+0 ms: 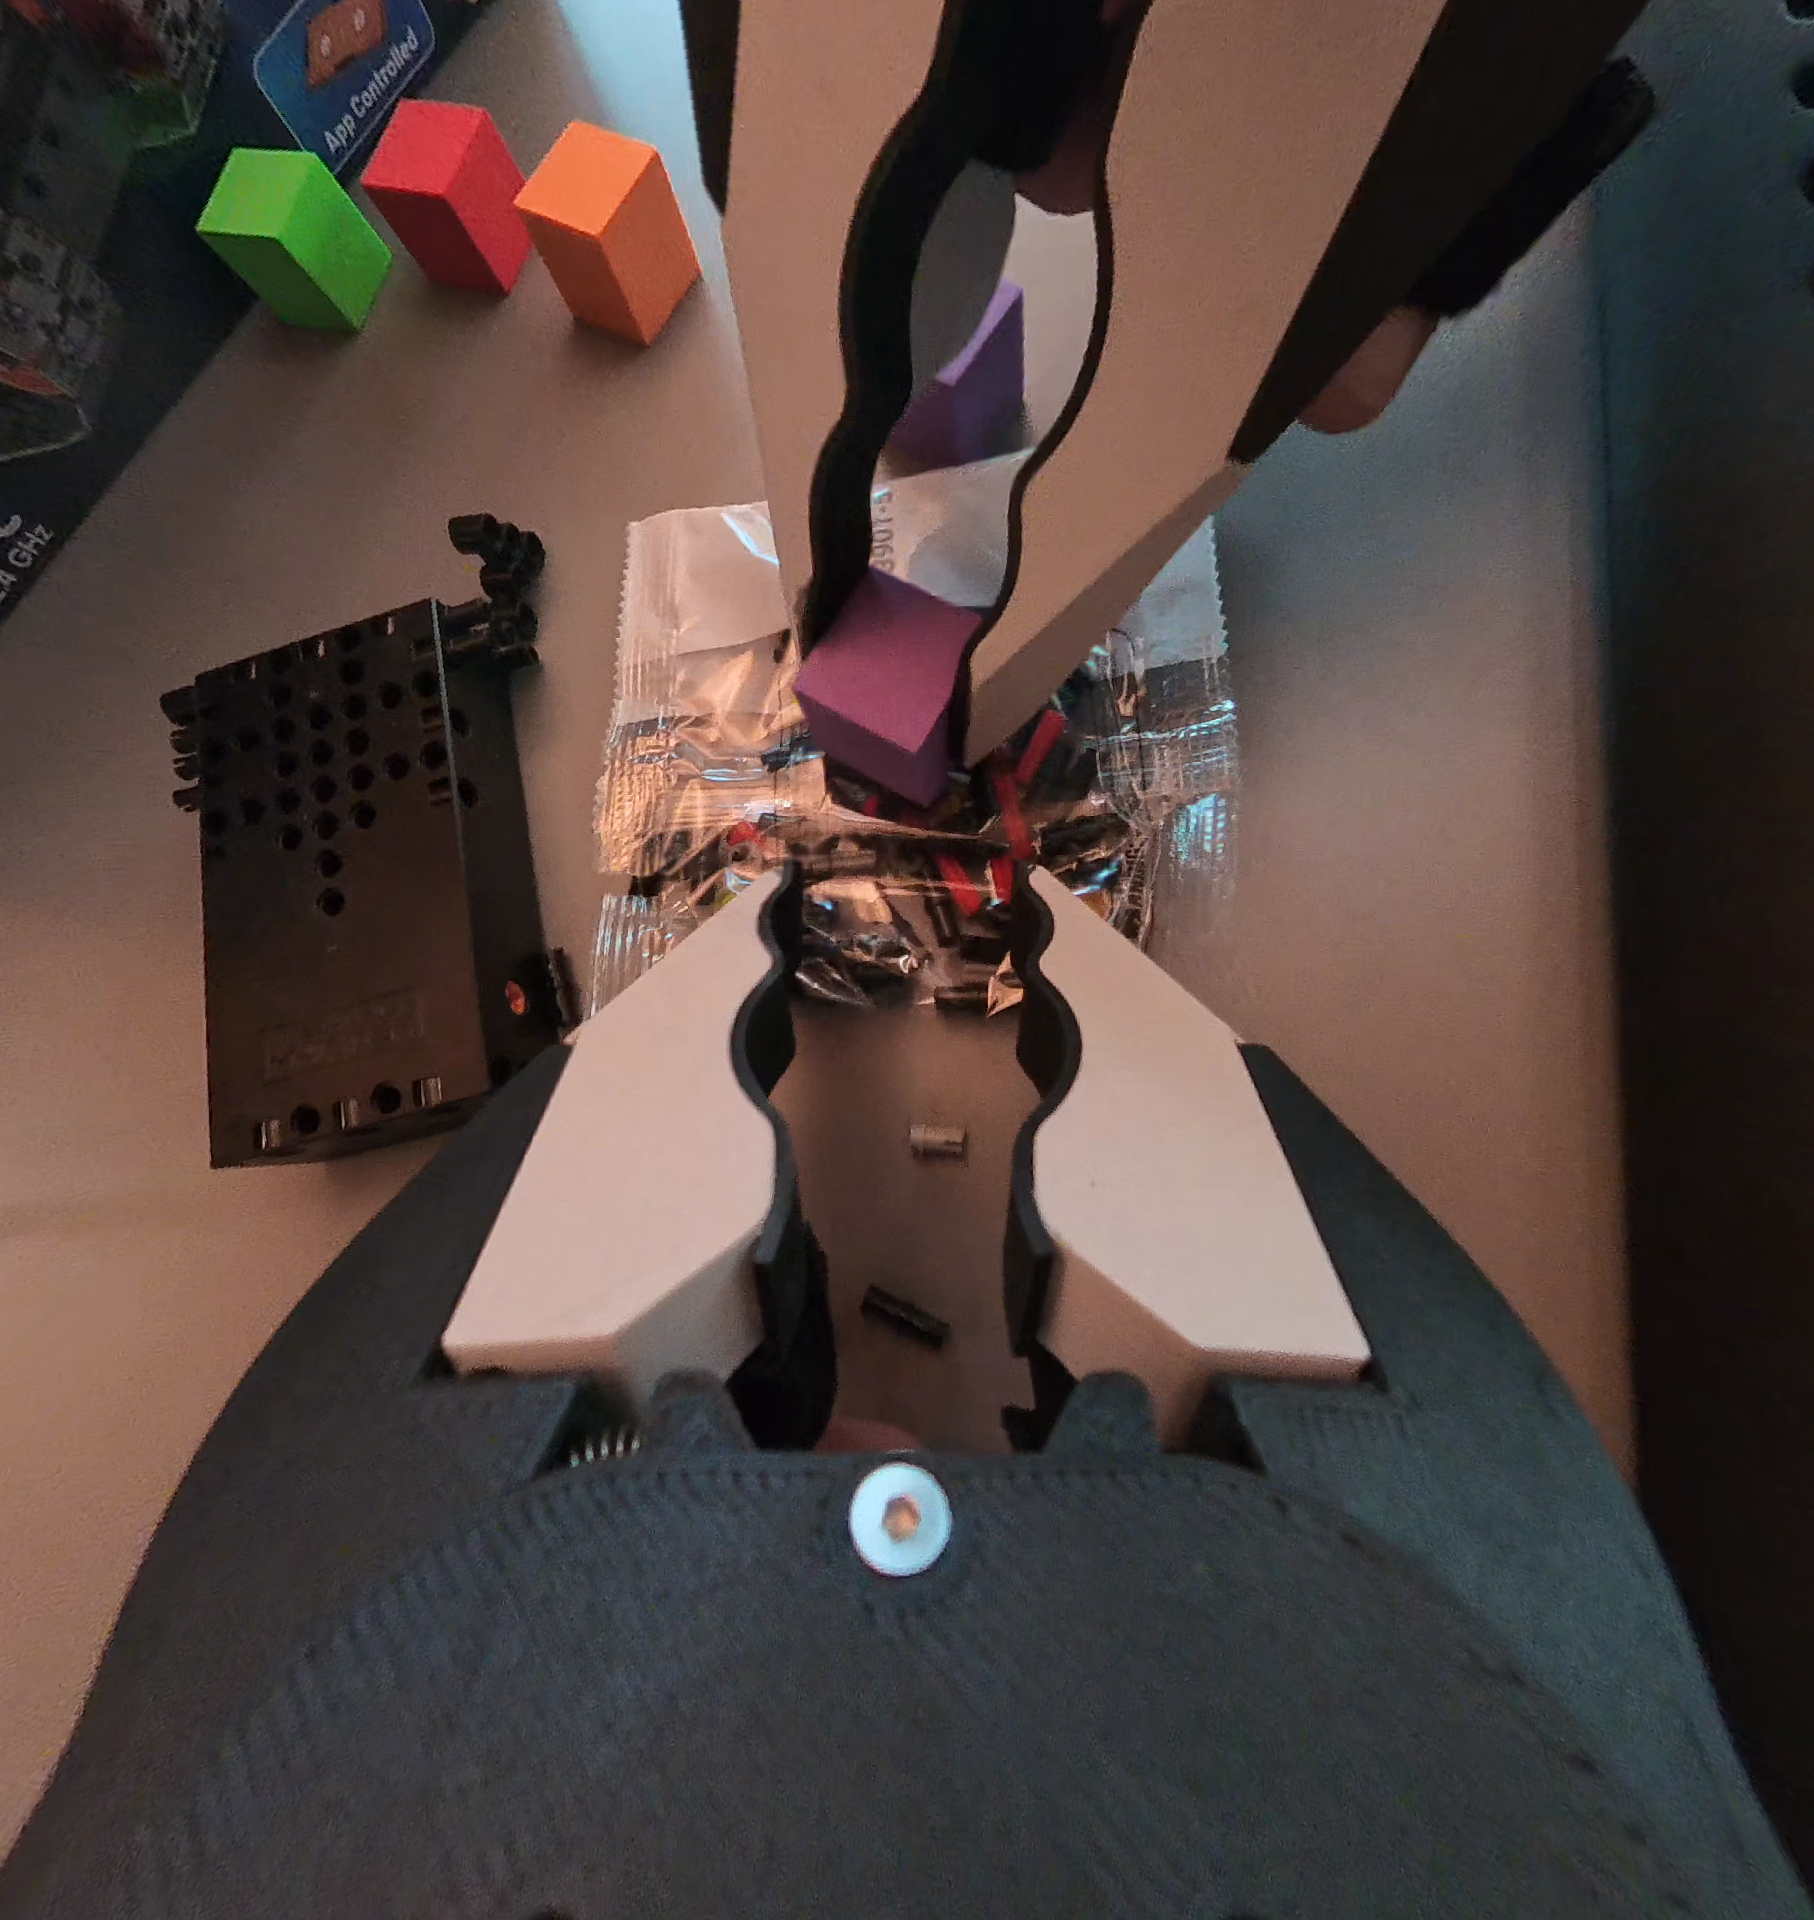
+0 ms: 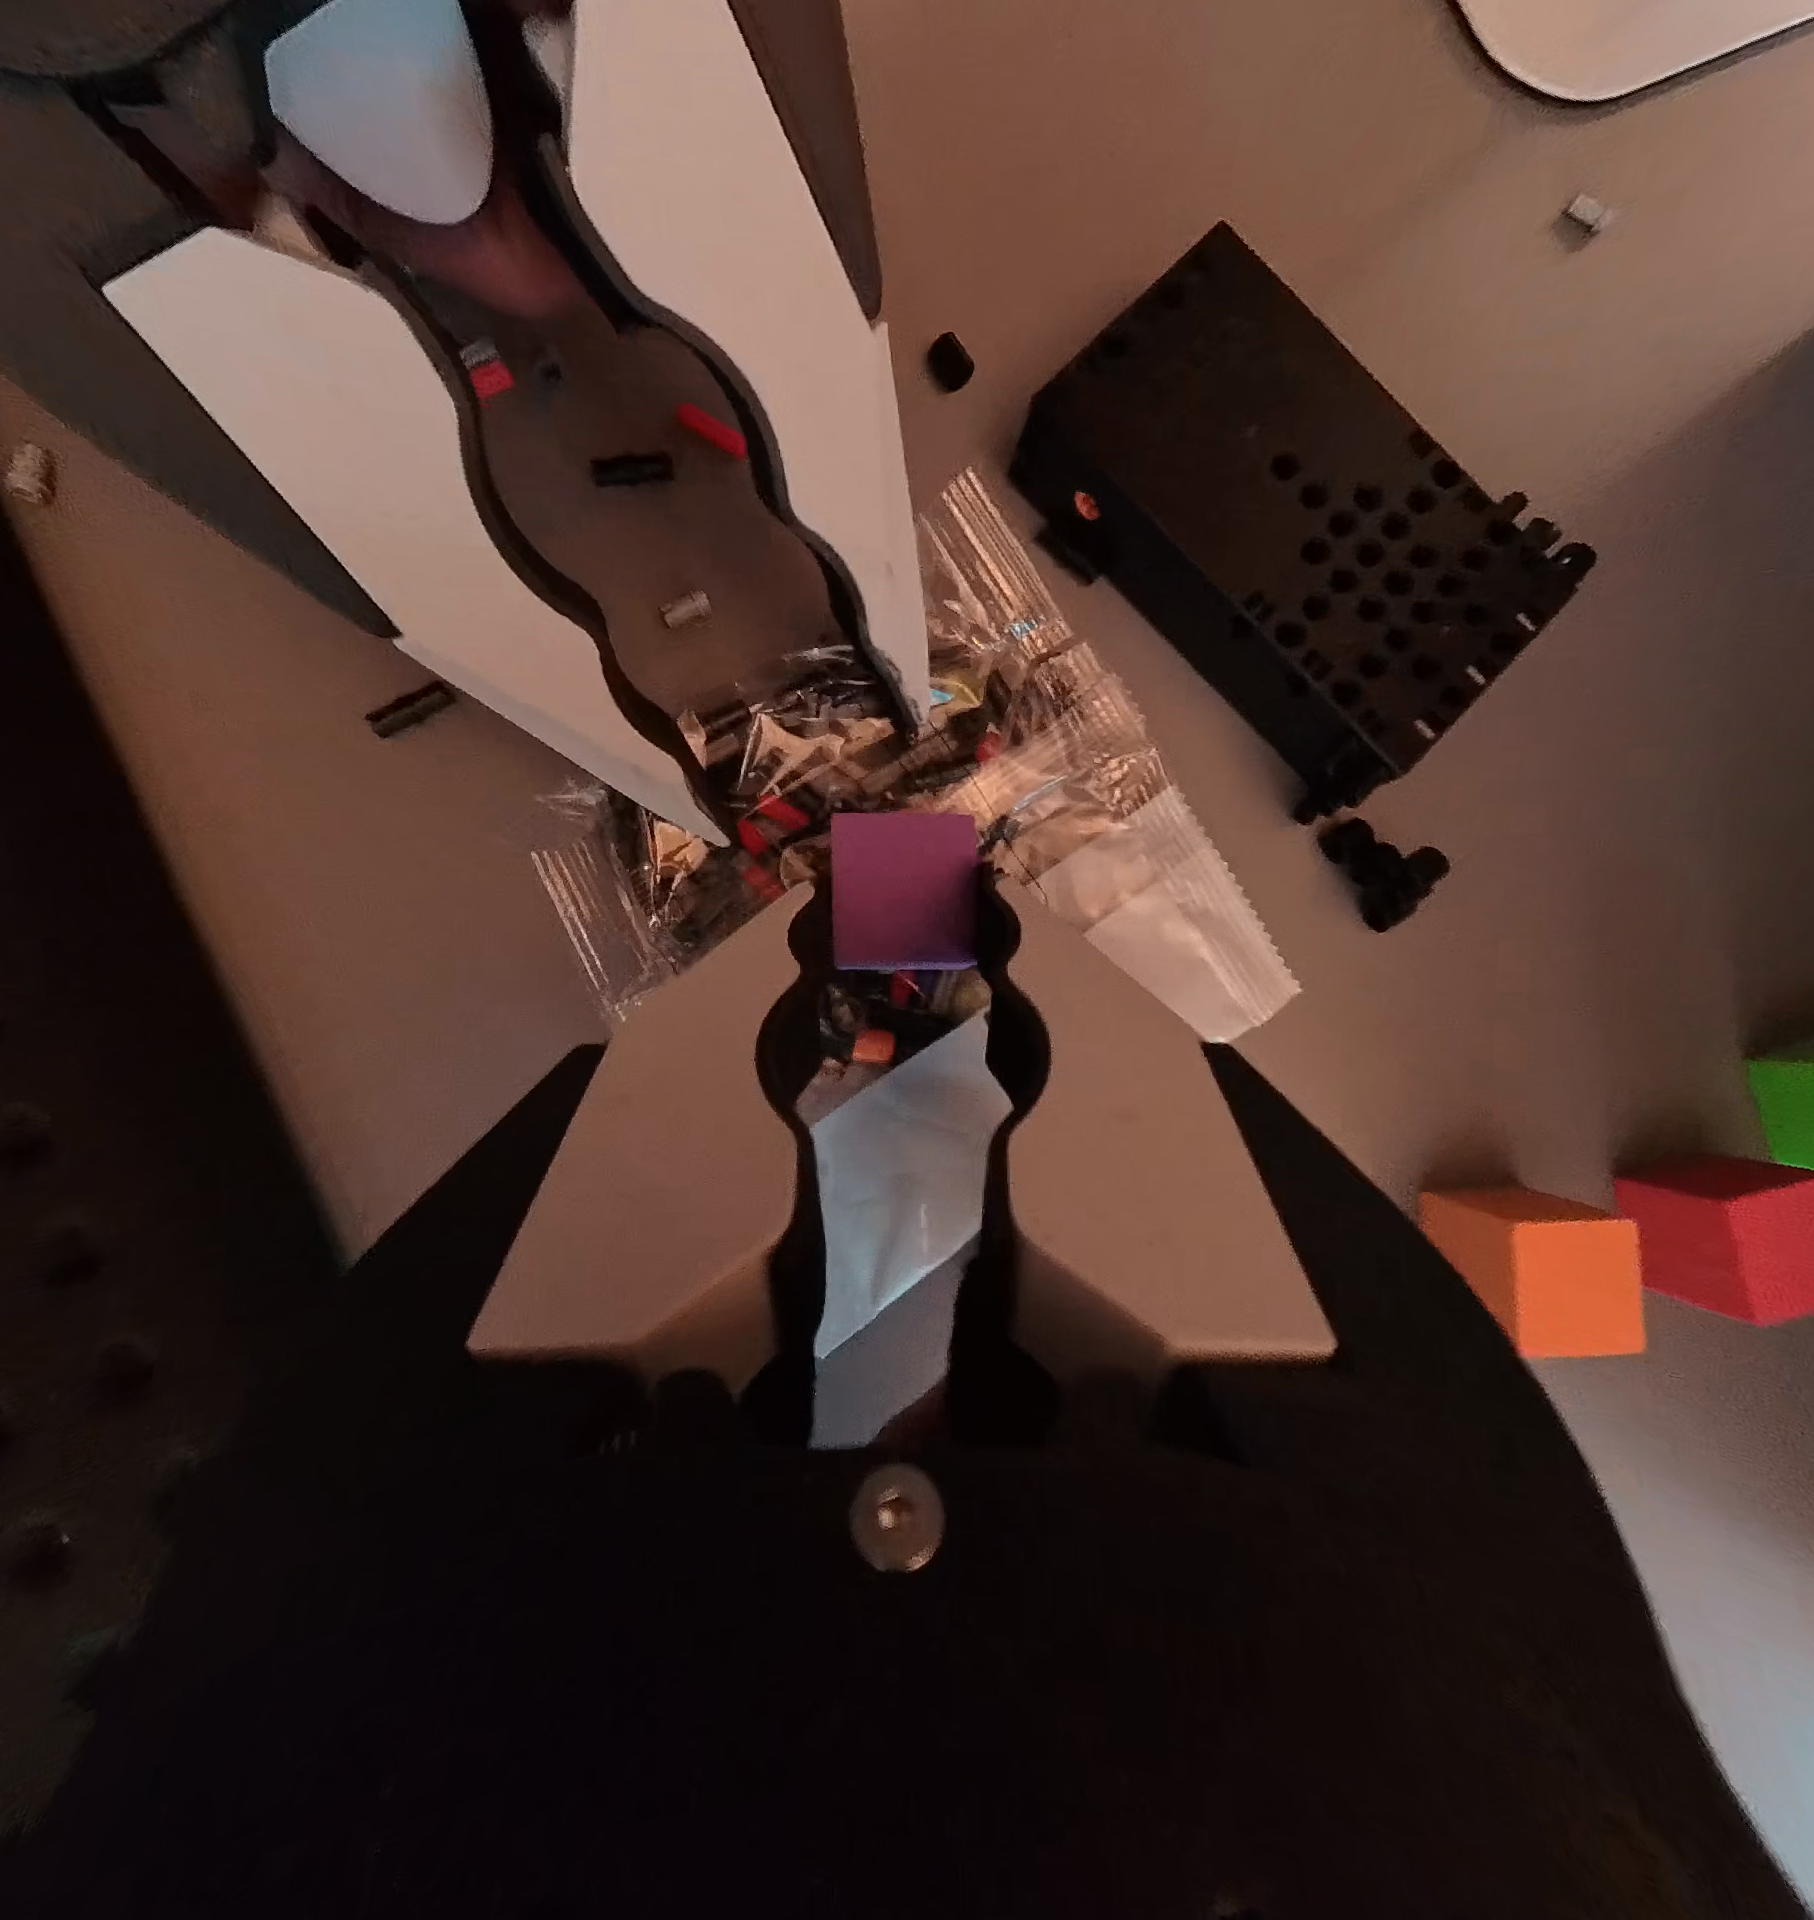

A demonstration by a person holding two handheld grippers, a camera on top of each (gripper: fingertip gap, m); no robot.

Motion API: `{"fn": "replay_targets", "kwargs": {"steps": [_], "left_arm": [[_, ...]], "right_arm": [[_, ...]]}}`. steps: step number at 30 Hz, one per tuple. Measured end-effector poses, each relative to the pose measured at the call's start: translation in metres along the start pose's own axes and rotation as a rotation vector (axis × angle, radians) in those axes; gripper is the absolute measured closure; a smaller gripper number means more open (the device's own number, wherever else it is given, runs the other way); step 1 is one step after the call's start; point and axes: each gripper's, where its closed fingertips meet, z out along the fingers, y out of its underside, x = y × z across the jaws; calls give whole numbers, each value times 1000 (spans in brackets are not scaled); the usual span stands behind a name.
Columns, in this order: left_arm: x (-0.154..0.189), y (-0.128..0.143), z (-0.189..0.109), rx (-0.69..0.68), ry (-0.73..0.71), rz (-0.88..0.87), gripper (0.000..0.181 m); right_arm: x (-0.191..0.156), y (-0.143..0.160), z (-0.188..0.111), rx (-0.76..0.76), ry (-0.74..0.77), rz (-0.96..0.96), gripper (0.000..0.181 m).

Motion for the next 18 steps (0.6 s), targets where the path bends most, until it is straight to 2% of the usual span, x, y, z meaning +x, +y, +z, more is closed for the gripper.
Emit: {"fn": "replay_targets", "kwargs": {"steps": [5,8,18], "left_arm": [[2,-8,9,14,9,1,146],[6,-10,12,25,28,-8,150],[0,-2,5,-5,18,-50,141]], "right_arm": [[9,7,-12,-42,11,-21,156],[11,18,-4,-100,-6,-2,155],[11,-3,-7,-10,-32,79,155]]}}
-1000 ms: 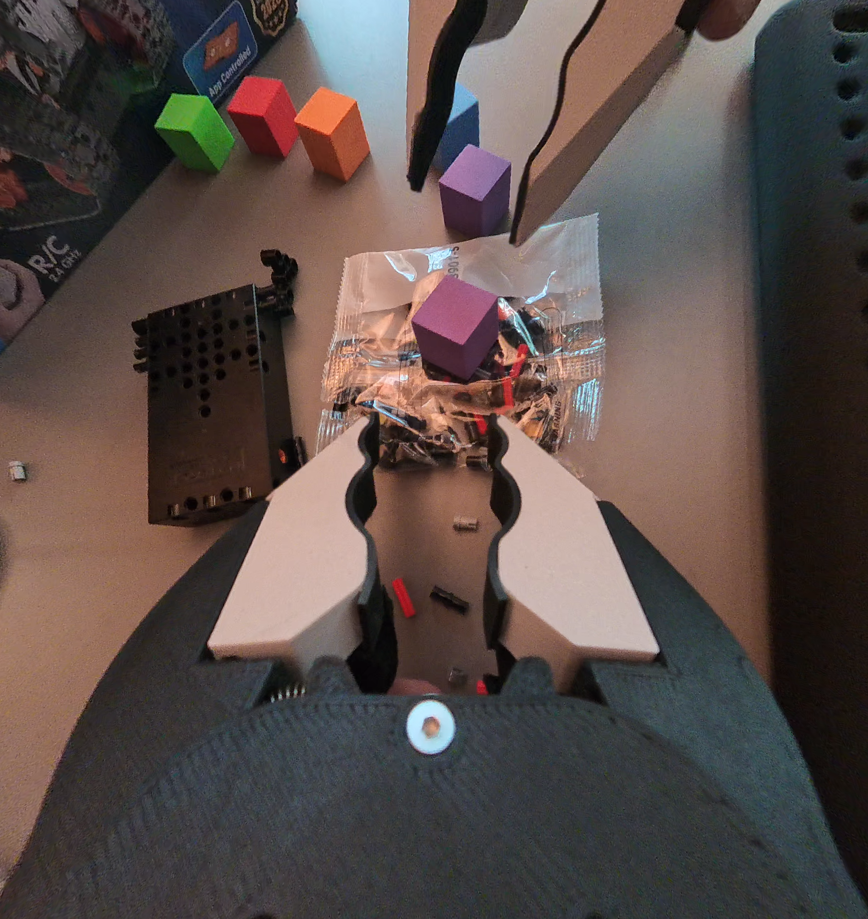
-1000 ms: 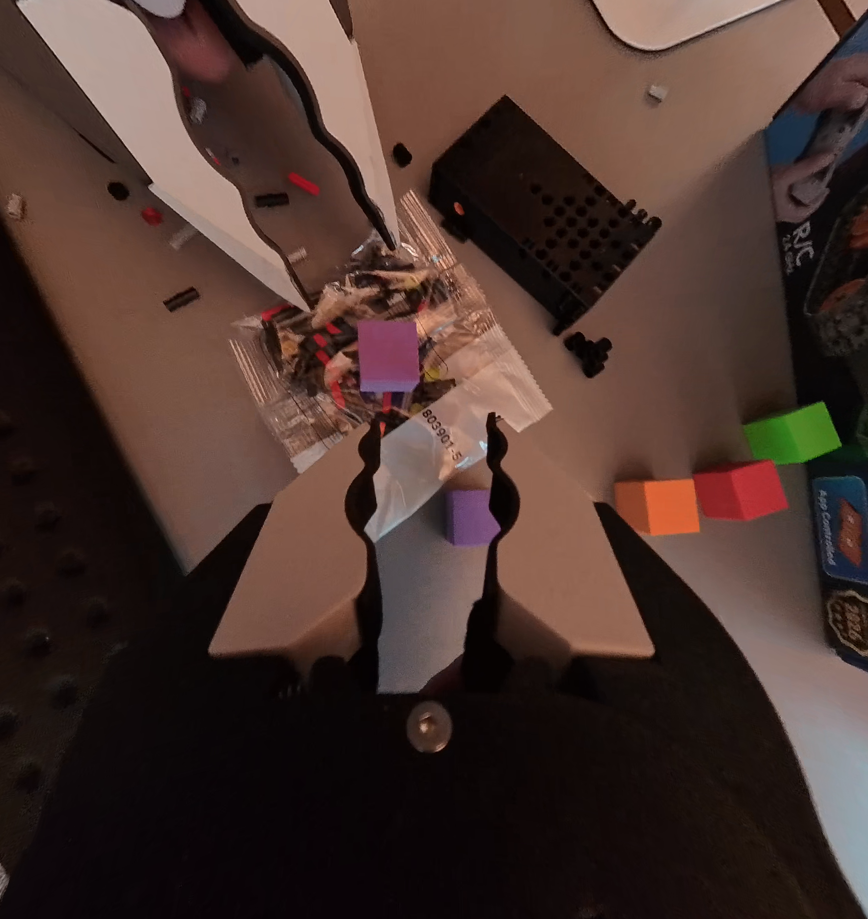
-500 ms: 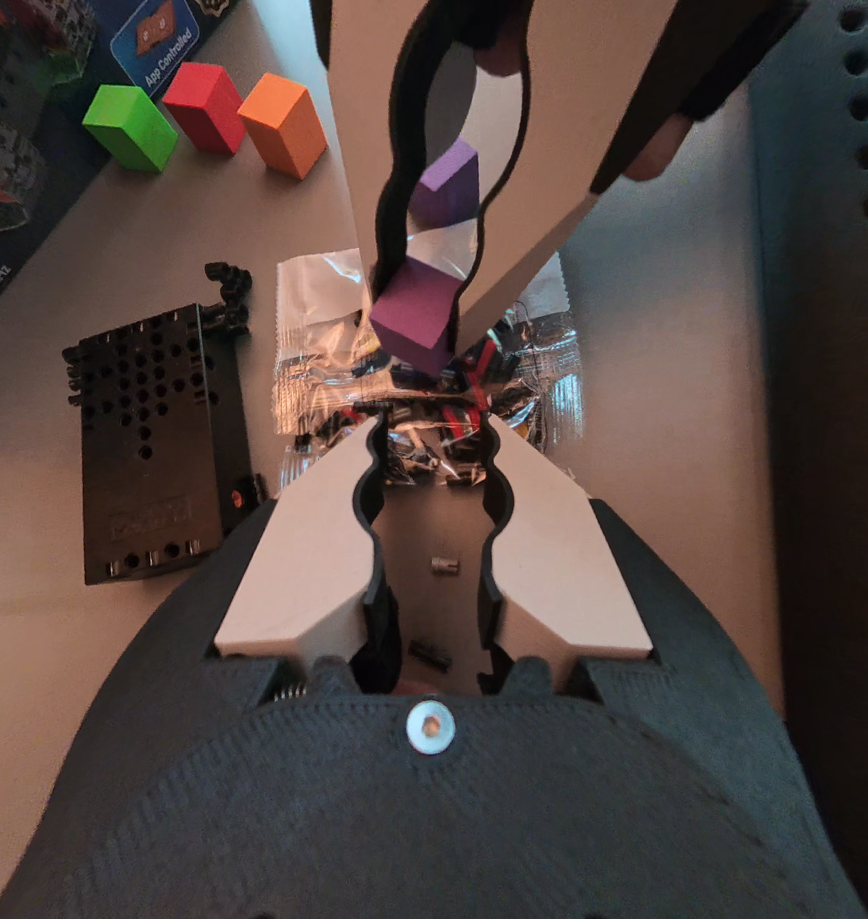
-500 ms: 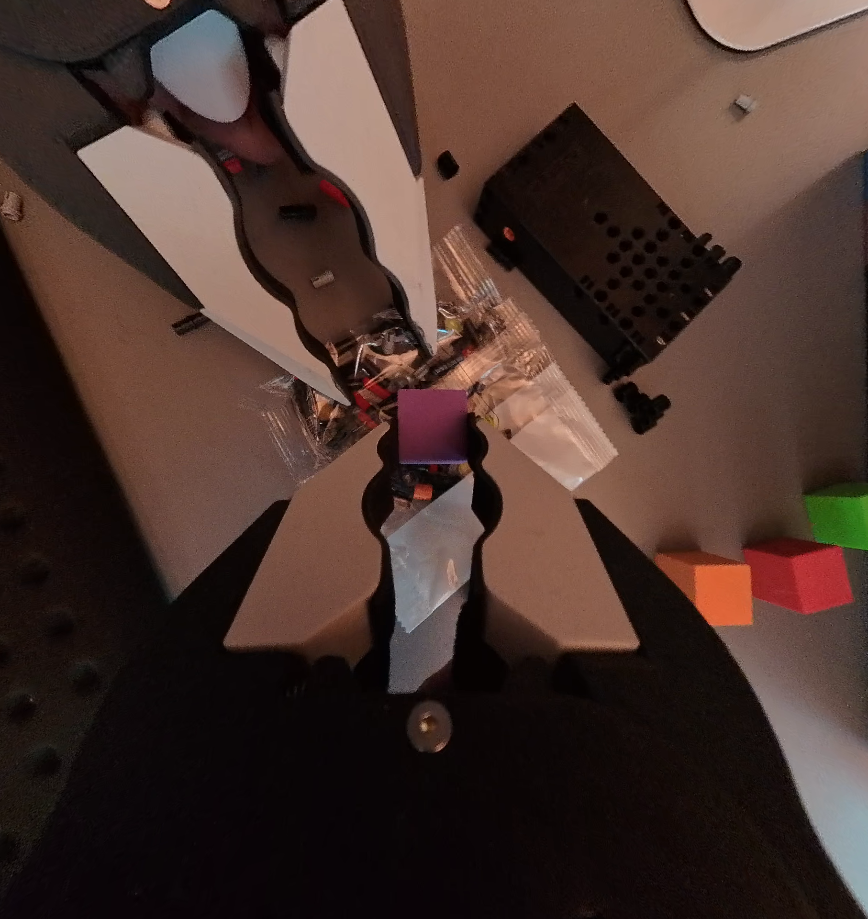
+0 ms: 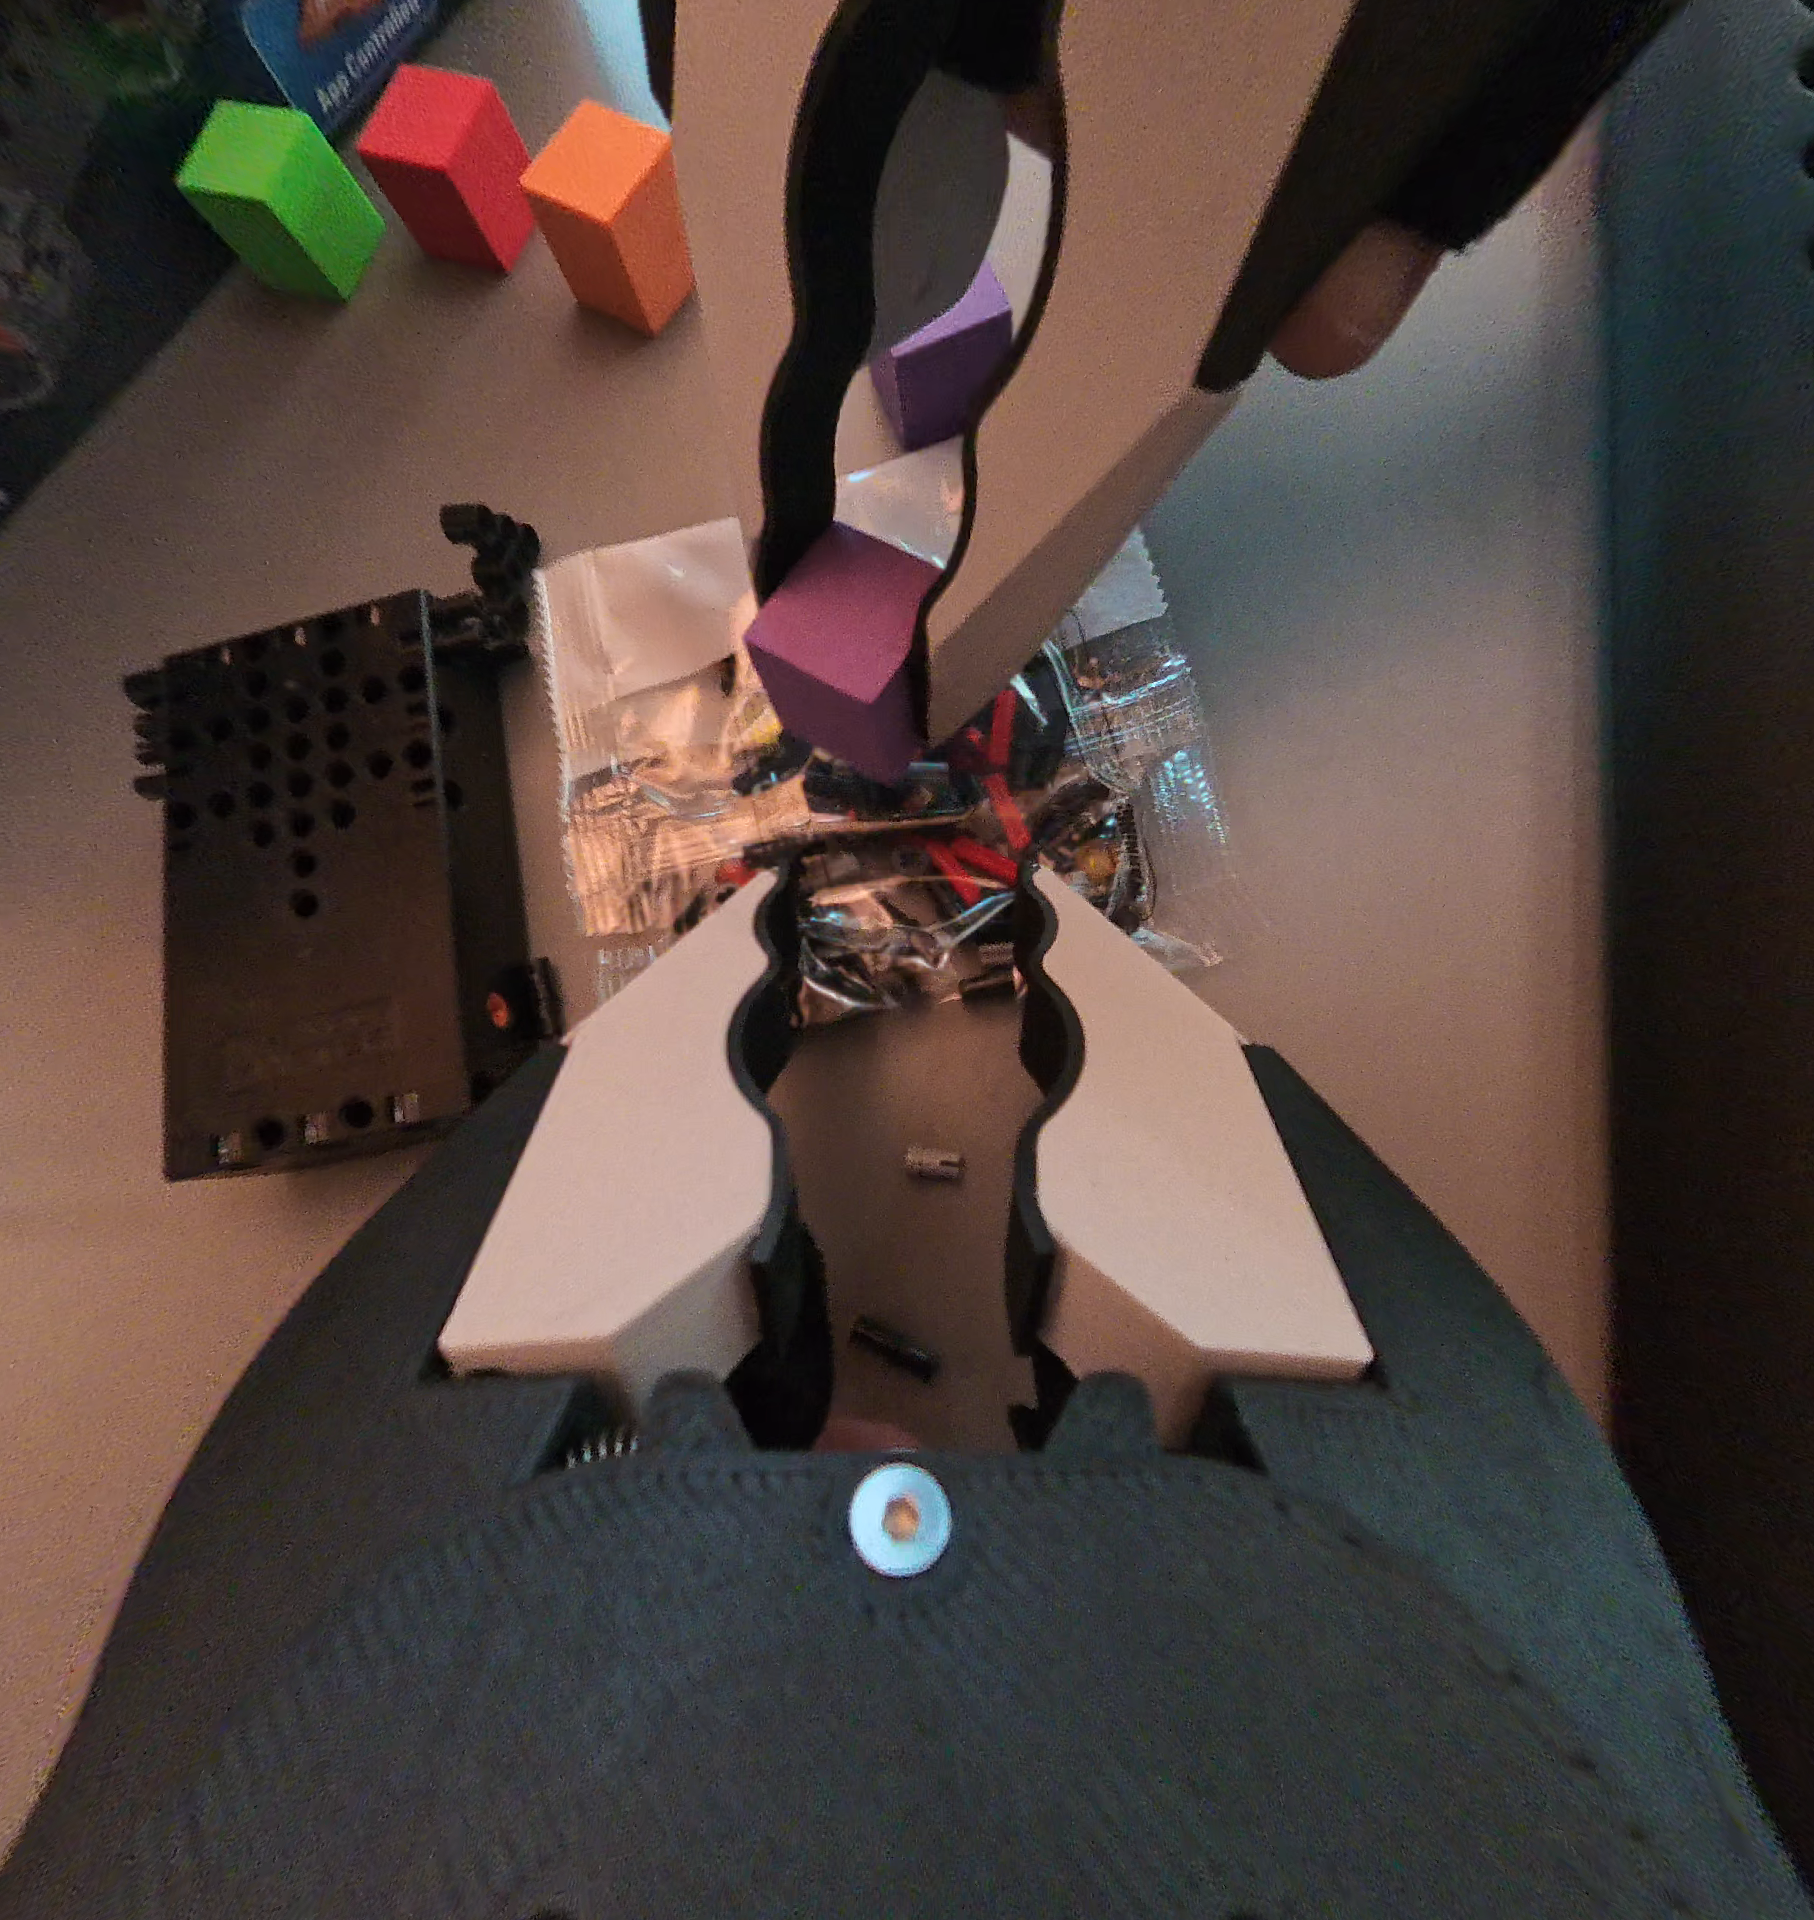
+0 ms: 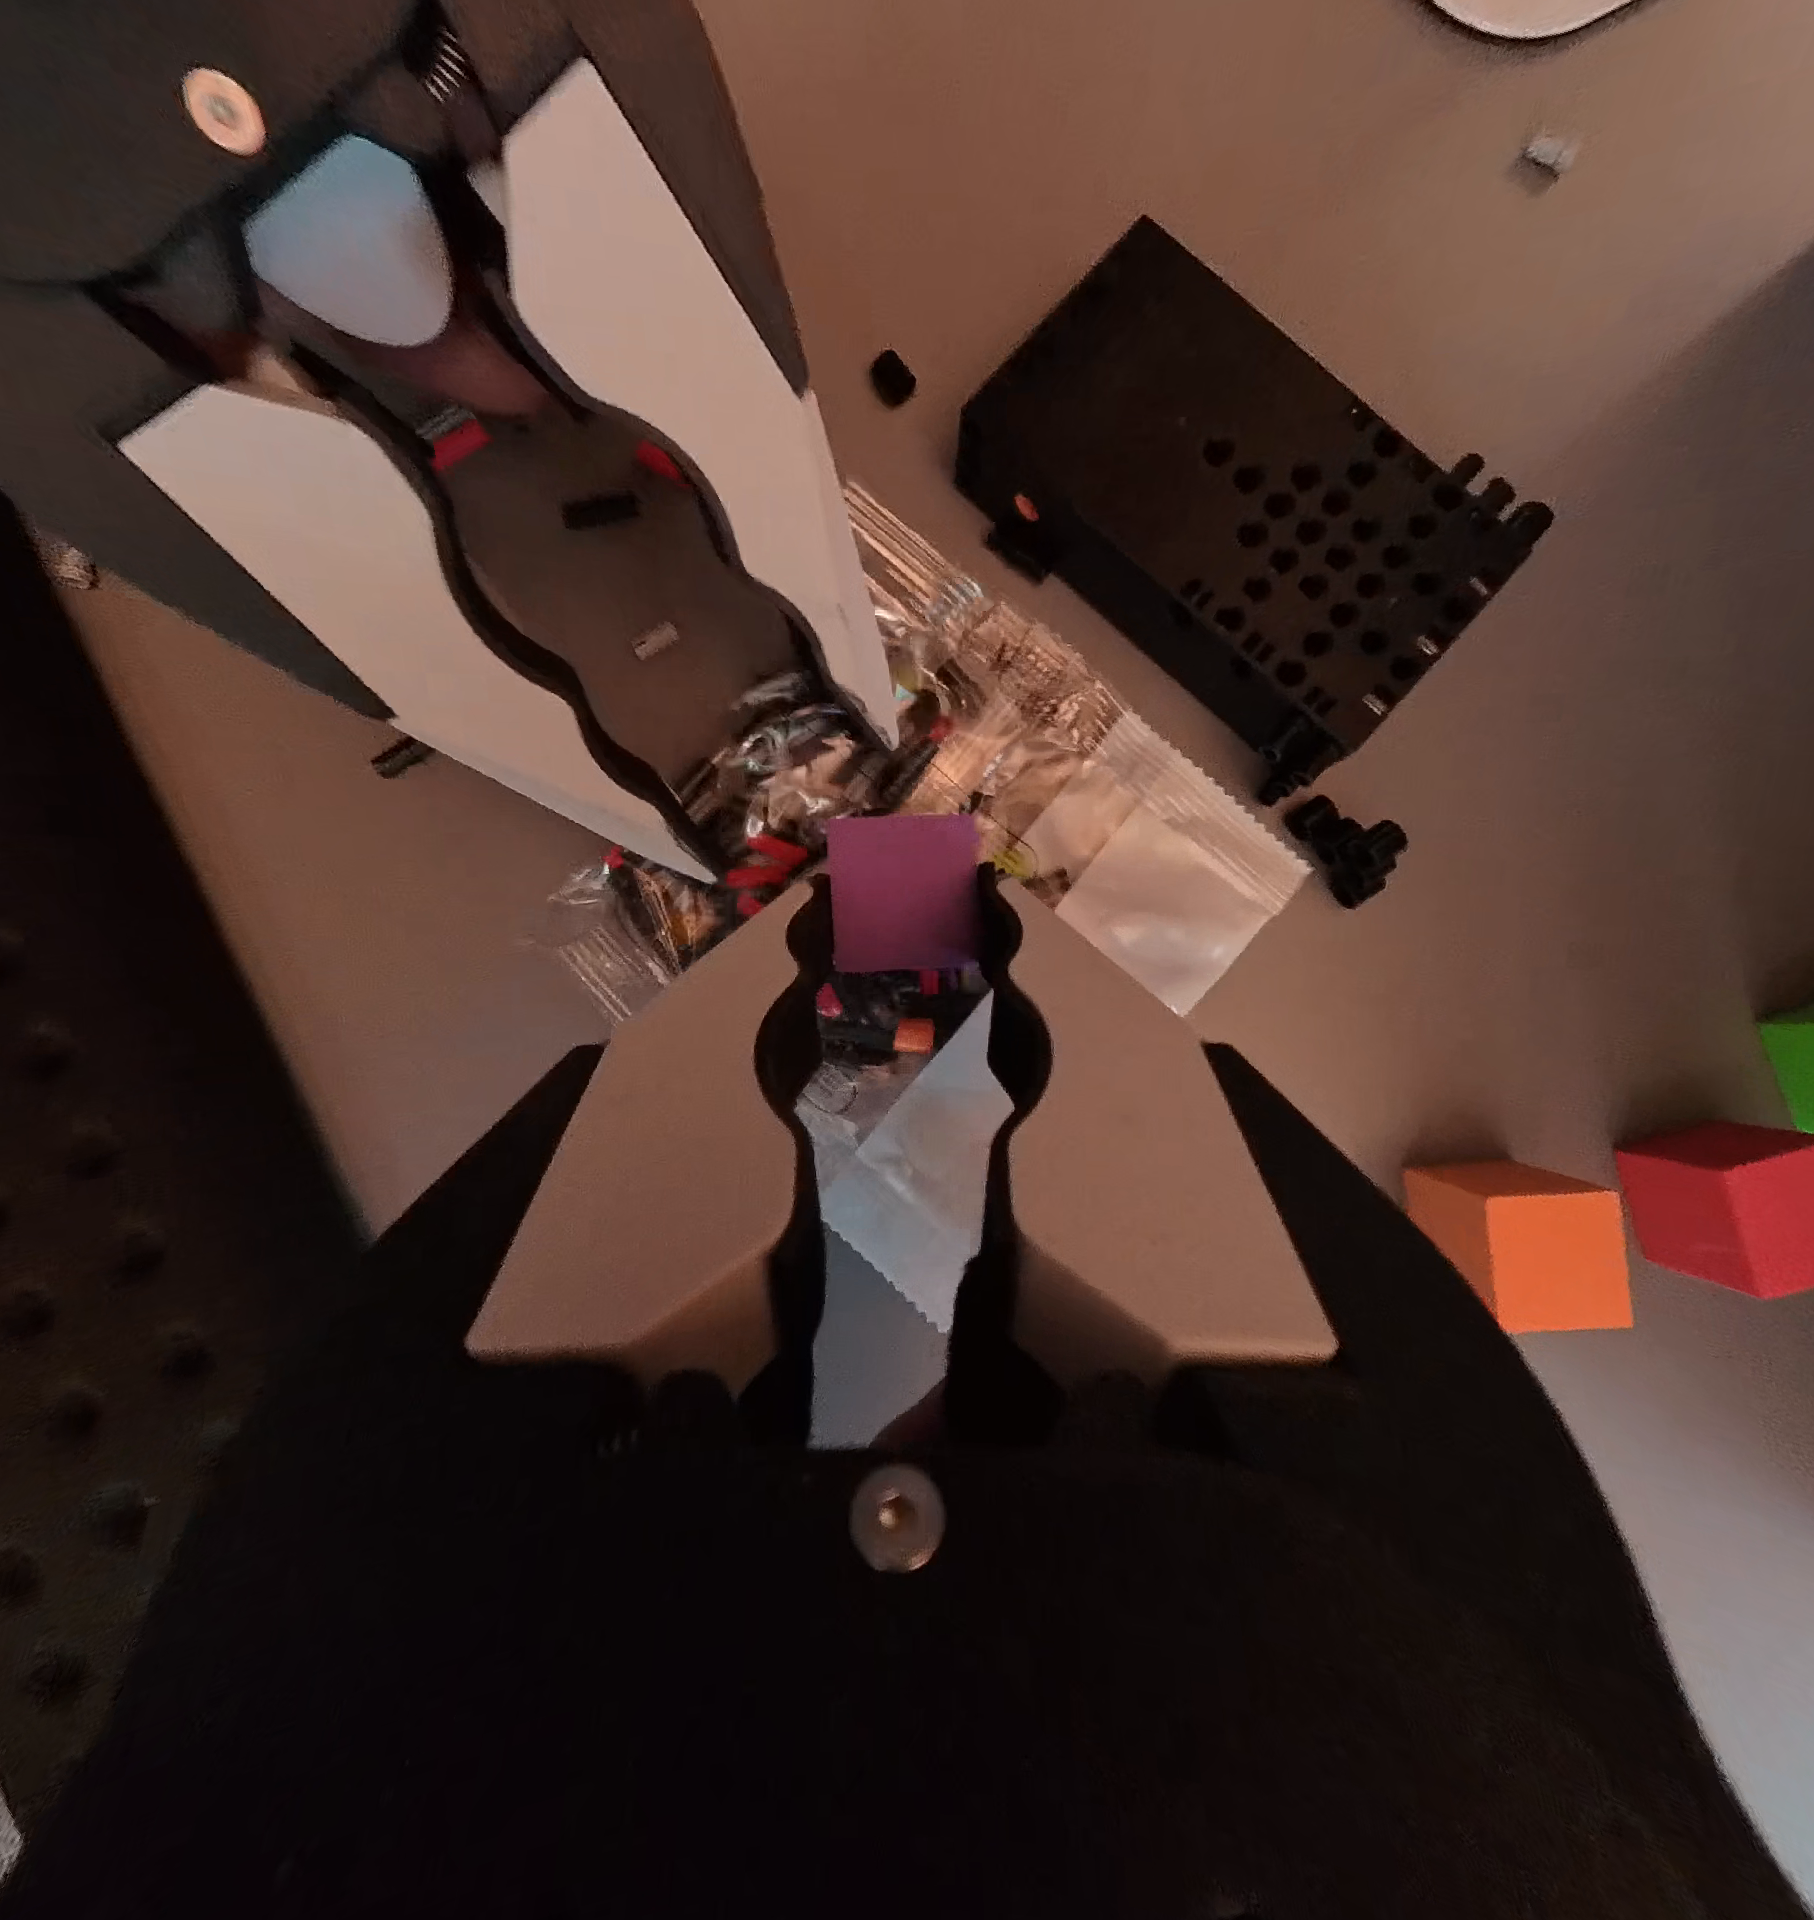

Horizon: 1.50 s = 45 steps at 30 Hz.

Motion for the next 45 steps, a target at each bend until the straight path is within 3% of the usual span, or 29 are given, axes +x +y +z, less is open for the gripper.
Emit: {"fn": "replay_targets", "kwargs": {"steps": [7,9,16,23,29,33,41,45], "left_arm": [[3,-3,4,13,14,-6,142],[1,-3,1,18,10,-7,139],[-1,-4,-5,34,5,-14,137],[-10,-23,-14,111,-17,-18,136],[-11,-26,7,35,-59,63,144],[-16,-21,13,-4,-109,81,152],[-11,-41,14,109,-68,5,153],[-12,-26,26,32,-82,9,154]], "right_arm": [[-3,9,14,-101,9,-17,154],[-4,9,15,-96,6,-16,139],[5,6,-4,-38,35,8,132],[43,45,-48,-40,178,80,132],[46,71,-37,-92,173,89,135],[44,72,-31,-90,165,87,149],[46,64,-42,-20,161,105,150],[43,58,-46,-5,158,95,150]]}}
